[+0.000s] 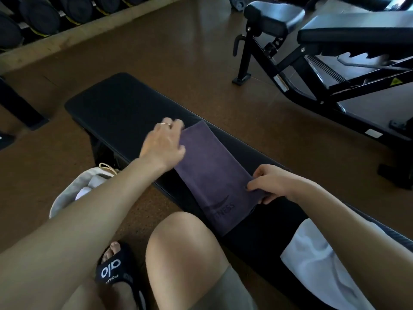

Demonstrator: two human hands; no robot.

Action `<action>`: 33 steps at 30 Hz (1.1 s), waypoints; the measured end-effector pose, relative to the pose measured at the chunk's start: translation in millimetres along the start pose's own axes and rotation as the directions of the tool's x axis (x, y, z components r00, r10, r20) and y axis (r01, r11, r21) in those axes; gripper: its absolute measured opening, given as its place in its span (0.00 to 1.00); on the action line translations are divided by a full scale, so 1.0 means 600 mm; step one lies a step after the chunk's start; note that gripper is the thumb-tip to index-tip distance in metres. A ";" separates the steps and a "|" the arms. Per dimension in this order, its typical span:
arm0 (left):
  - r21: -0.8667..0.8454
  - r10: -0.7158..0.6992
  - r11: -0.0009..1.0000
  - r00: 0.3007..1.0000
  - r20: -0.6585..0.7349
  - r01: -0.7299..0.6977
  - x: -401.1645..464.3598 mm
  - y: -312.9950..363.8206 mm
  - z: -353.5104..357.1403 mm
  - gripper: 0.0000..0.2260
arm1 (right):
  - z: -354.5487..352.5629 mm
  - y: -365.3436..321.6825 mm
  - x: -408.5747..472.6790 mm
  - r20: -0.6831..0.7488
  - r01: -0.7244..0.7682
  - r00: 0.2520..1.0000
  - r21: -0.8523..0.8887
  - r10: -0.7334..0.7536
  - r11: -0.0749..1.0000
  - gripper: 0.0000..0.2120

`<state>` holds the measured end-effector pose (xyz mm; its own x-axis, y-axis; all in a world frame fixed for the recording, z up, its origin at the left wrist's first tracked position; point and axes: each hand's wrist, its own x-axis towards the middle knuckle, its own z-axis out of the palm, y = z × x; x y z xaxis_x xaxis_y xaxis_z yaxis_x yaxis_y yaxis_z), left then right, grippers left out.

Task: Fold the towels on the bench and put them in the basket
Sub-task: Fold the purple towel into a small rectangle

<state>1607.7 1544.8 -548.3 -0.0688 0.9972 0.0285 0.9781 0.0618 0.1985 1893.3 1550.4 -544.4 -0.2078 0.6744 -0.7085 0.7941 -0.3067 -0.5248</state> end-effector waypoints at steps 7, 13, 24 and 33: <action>-0.050 0.333 0.935 0.821 0.463 -0.351 -0.153 0.176 0.005 0.29 | -0.007 0.004 -0.009 0.029 0.064 0.997 0.190 -0.071 0.980 0.16; 0.109 0.297 0.927 0.881 0.370 -0.358 -0.196 0.187 0.054 0.37 | -0.027 0.021 -0.009 0.176 0.087 0.973 0.315 -0.148 0.945 0.13; -0.084 0.171 0.985 0.923 0.345 -0.151 -0.202 0.186 0.041 0.14 | -0.046 0.022 -0.010 0.232 0.128 0.947 0.358 -0.221 0.925 0.27; -0.400 0.115 0.910 0.858 0.500 0.112 -0.156 0.093 -0.024 0.03 | -0.022 0.027 0.014 0.017 0.357 0.932 0.133 -0.362 0.925 0.06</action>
<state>1666.1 1454.6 -526.0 0.1512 0.8838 -0.4428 0.8037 0.1508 0.5756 1911.9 1560.1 -552.5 -0.4910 0.7279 -0.4786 0.5842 -0.1324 -0.8007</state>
